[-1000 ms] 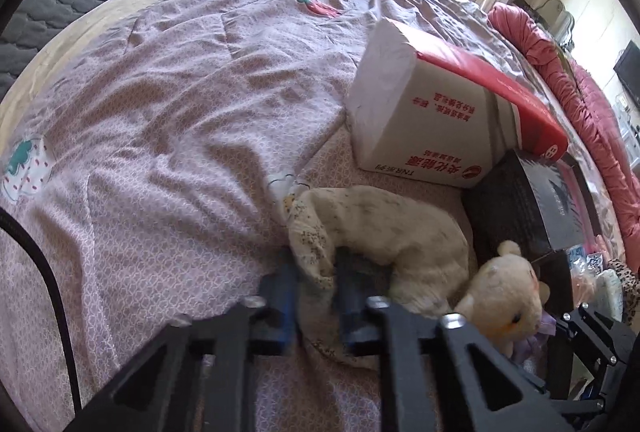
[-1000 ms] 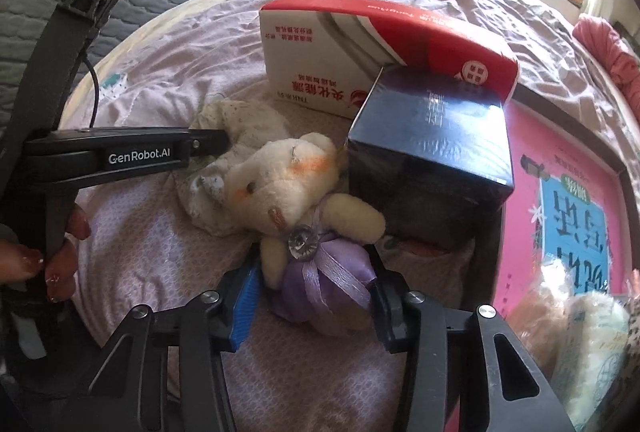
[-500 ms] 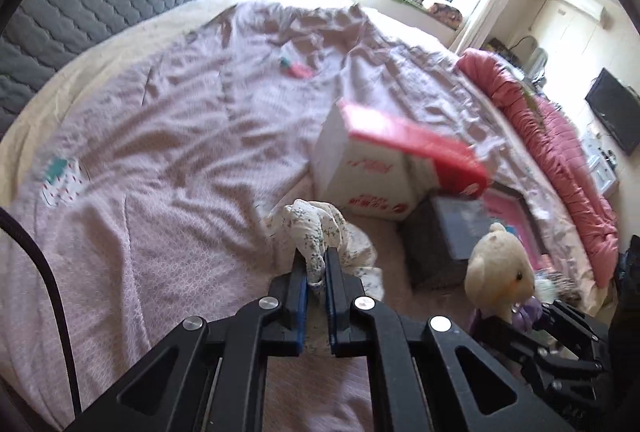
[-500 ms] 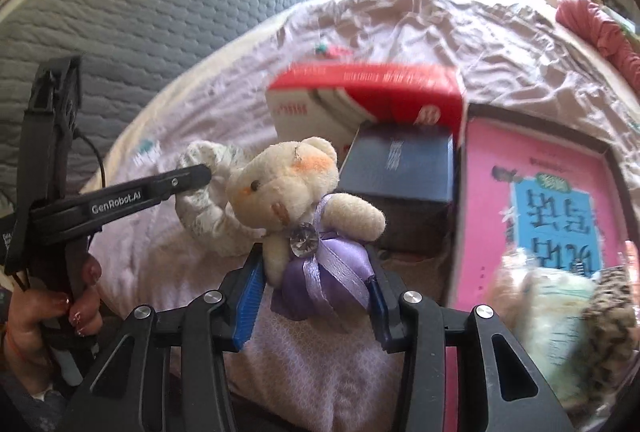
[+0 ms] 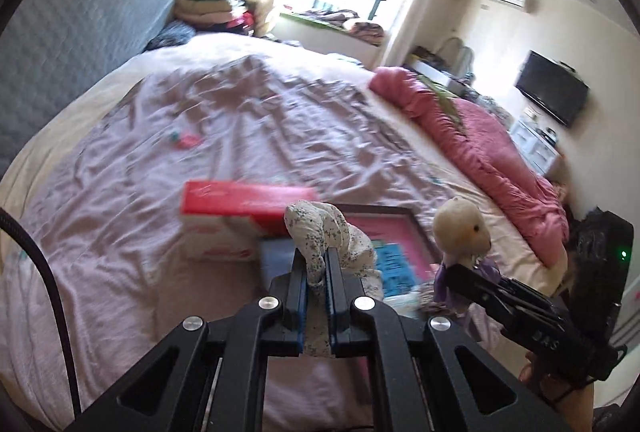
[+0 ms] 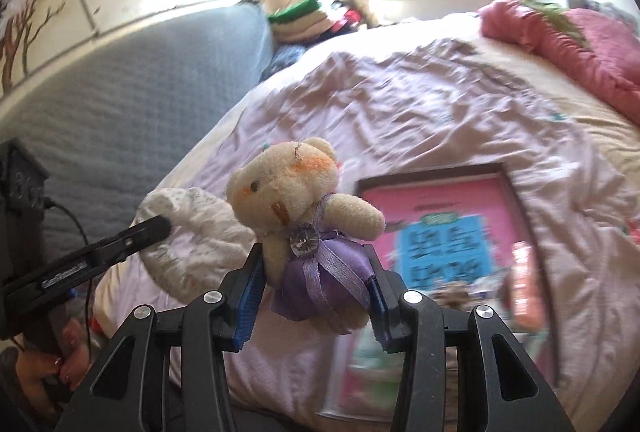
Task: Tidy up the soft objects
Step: 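Carry the cloth and teddy bear with both tools over the pink tray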
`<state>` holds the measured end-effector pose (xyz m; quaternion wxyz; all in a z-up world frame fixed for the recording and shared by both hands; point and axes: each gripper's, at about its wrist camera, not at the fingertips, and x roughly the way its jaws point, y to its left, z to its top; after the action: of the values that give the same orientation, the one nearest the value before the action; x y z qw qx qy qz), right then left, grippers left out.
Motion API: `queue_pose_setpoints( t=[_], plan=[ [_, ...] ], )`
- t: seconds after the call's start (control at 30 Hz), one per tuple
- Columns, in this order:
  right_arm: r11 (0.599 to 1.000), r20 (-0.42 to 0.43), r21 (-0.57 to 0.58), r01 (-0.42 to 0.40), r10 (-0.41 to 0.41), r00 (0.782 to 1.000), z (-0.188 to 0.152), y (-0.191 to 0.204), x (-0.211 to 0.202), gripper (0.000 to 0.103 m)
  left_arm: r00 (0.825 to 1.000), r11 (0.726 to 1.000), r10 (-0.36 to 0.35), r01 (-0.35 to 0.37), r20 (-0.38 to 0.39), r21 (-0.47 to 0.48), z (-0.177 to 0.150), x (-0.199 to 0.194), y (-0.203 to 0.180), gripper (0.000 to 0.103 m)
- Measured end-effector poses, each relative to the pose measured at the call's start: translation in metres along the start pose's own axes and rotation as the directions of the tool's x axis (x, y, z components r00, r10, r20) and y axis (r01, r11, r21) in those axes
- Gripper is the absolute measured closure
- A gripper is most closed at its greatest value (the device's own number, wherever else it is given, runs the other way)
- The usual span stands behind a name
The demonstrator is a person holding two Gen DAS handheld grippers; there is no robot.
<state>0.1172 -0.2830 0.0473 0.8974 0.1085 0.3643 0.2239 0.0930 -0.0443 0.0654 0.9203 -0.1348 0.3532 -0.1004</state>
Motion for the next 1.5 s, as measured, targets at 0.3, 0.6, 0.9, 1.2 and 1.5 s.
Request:
queue_pose_setpoints(
  t=[0.3,0.6,0.9,1.2,1.5],
  plan=[
    [0.992,0.079,0.088,0.096,-0.103,0.992,0.0,-0.056,-0.053,0.056,0.996,0.993,-0.085,0.087,-0.024,0.086,0.006,0.013,-0.072,0.095],
    [0.98,0.084,0.155,0.121,-0.135,0.987,-0.009,-0.088,-0.066,0.055,0.987,0.984,-0.115,0.129,-0.112,0.125,-0.009,0.048,-0.116,0.095],
    [0.975,0.022,0.192,0.111,-0.117,0.993,-0.022,-0.101,-0.041,0.055,0.982,0.977,-0.061,0.096,-0.181,0.191,-0.033,0.085,-0.128,0.095],
    [0.968,-0.049,0.213,0.133,-0.125,0.991,-0.031,-0.111,-0.013,0.055,0.976,0.974,-0.016,0.064,-0.216,0.218,-0.043,0.106,-0.123,0.095],
    [0.967,-0.121,0.197,0.163,-0.141,0.983,-0.041,-0.115,0.014,0.055,0.971,0.974,0.005,0.05,-0.241,0.223,-0.048,0.12,-0.118,0.095]
  ],
)
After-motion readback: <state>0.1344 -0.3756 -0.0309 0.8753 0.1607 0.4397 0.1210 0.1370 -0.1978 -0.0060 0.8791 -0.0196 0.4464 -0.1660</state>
